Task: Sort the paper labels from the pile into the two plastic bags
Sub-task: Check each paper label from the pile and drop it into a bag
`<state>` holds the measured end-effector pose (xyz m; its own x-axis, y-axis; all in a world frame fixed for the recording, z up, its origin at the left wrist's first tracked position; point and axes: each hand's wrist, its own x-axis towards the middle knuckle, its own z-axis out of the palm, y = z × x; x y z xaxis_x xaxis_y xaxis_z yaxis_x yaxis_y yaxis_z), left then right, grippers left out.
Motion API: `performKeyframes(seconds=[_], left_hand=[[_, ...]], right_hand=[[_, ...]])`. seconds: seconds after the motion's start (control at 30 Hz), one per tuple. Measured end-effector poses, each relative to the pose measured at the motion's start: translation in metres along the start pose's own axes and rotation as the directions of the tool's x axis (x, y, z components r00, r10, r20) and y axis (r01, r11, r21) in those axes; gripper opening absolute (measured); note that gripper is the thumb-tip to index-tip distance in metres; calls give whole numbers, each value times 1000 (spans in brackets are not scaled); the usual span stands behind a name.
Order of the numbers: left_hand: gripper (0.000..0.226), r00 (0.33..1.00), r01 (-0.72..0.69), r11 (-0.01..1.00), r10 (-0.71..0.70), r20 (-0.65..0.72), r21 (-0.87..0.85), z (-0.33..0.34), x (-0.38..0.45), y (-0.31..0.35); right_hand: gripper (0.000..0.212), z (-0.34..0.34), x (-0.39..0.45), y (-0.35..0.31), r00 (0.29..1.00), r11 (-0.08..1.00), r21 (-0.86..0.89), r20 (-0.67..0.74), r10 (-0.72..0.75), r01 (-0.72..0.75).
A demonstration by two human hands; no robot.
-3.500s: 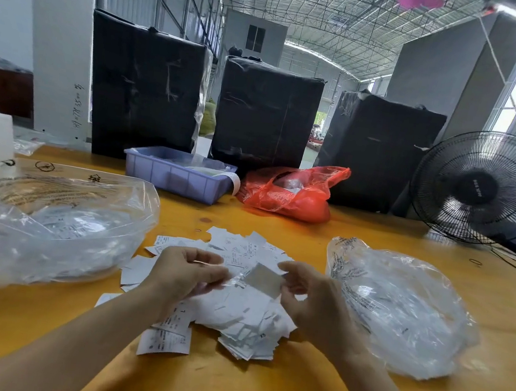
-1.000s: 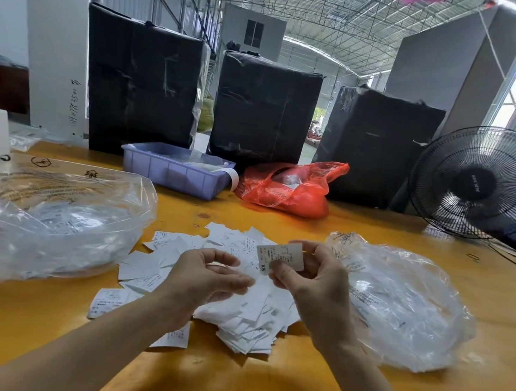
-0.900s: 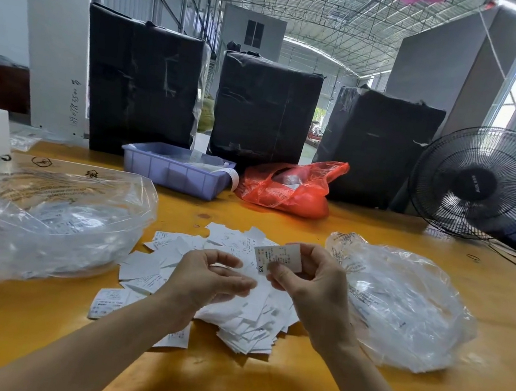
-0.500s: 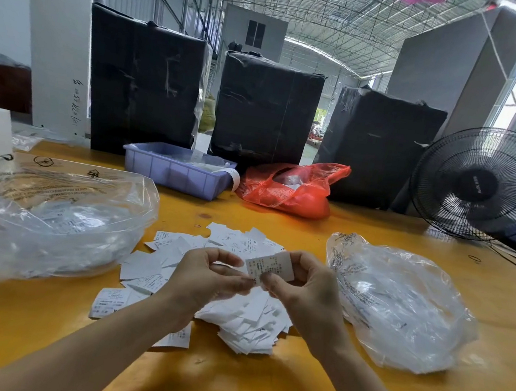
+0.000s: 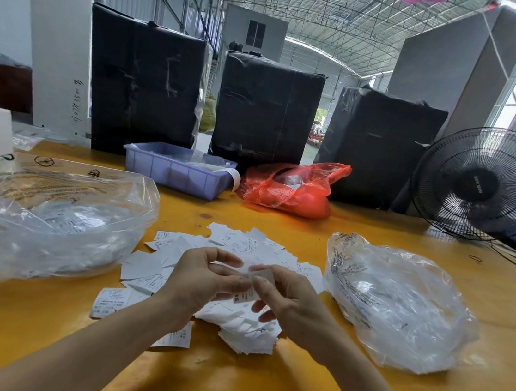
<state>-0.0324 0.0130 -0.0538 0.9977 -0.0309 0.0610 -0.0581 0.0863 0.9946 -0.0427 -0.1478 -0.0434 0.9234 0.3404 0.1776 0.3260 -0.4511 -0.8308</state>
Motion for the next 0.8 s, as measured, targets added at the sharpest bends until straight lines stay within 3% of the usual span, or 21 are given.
performKeyframes(seconds=[0.17,0.27,0.33,0.57,0.8], left_hand=[[44,1000,14,997,-13,6,-71,3,-1,1],[36,999,8,992,-13,-31,-126,5,1,0],[33,998,-17,993,9,-65,-113,7,0,-2],[27,997,-30,995,23,-71,-96,4,2,-1],[15,996,75,980,-83,-33,-186,3,2,-1]], right_hand=[[38,3,-1,-3,995,996,65,86,52,-58],[21,4,-3,-4,998,981,194,63,17,-29],[21,5,-4,-3,999,966,257,54,-9,-5],[27,-1,0,2,990,957,289,-140,16,25],[28,-2,1,2,977,965,254,-215,-8,63]])
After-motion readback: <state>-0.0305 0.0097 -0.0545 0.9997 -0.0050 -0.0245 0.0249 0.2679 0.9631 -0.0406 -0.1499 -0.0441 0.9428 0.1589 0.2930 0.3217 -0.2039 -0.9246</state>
